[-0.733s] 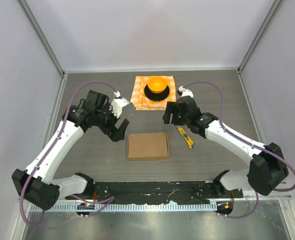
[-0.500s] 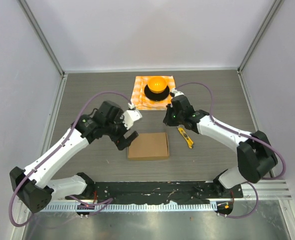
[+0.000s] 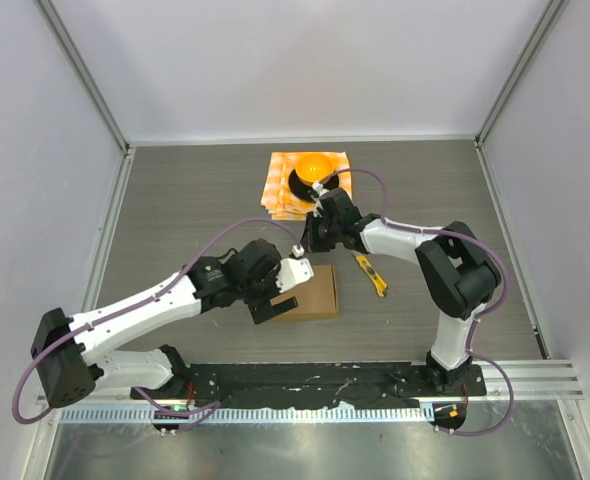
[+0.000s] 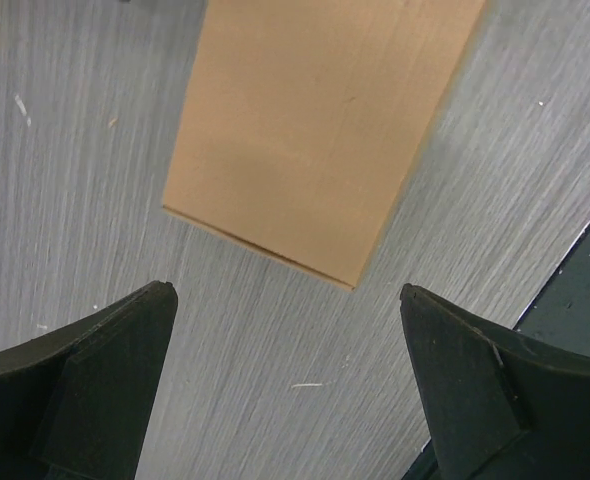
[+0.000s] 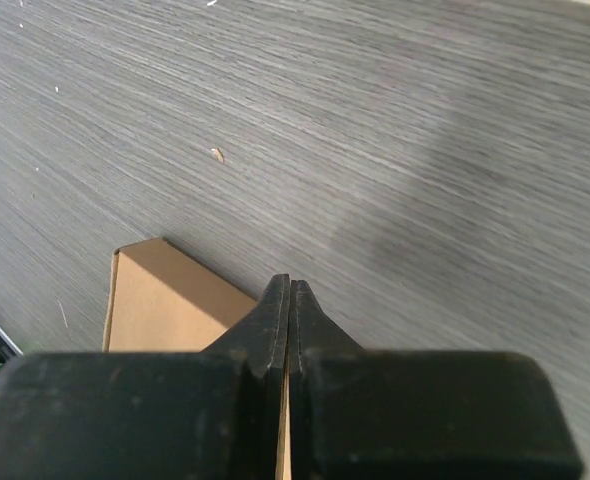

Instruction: Unpack the express box

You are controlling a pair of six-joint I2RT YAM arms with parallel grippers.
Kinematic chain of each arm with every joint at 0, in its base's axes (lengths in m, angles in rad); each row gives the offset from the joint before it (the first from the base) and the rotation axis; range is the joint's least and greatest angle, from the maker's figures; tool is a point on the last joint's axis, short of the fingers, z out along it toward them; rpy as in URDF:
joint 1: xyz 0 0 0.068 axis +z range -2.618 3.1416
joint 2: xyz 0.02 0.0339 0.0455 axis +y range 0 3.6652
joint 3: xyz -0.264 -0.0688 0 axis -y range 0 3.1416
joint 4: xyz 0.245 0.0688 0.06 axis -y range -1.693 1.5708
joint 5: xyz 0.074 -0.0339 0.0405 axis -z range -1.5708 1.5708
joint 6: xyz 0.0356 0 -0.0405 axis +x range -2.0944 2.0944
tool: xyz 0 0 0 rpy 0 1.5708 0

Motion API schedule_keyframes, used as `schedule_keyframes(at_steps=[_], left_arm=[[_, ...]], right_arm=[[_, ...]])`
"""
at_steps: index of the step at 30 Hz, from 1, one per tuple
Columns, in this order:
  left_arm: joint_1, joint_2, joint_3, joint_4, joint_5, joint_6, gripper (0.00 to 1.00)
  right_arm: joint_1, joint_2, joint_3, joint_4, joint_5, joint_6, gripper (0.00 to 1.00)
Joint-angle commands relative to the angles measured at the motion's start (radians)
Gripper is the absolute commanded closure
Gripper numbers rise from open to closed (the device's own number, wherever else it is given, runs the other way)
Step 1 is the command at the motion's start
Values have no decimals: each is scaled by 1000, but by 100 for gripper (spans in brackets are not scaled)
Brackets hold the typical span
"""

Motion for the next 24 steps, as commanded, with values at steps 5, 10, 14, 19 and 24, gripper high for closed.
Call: schedule_keyframes(at_steps=[5, 10, 14, 19, 24], left_arm=[[-193, 61, -83, 134, -201, 38, 0], [-270, 107, -130, 230, -327, 56, 0], [-298, 141, -146, 287, -373, 82, 0], [-310, 185, -189, 376, -399, 121, 0], [-312, 194, -223, 399, -392, 126, 0]], right_arm=[[3, 95, 10, 174, -140, 32, 99], [3, 101, -16, 189, -155, 20, 99], [2, 109, -24, 200, -169, 23, 99], [3, 118, -38, 223, -193, 32, 99], [8, 122, -48, 220, -210, 23, 99]])
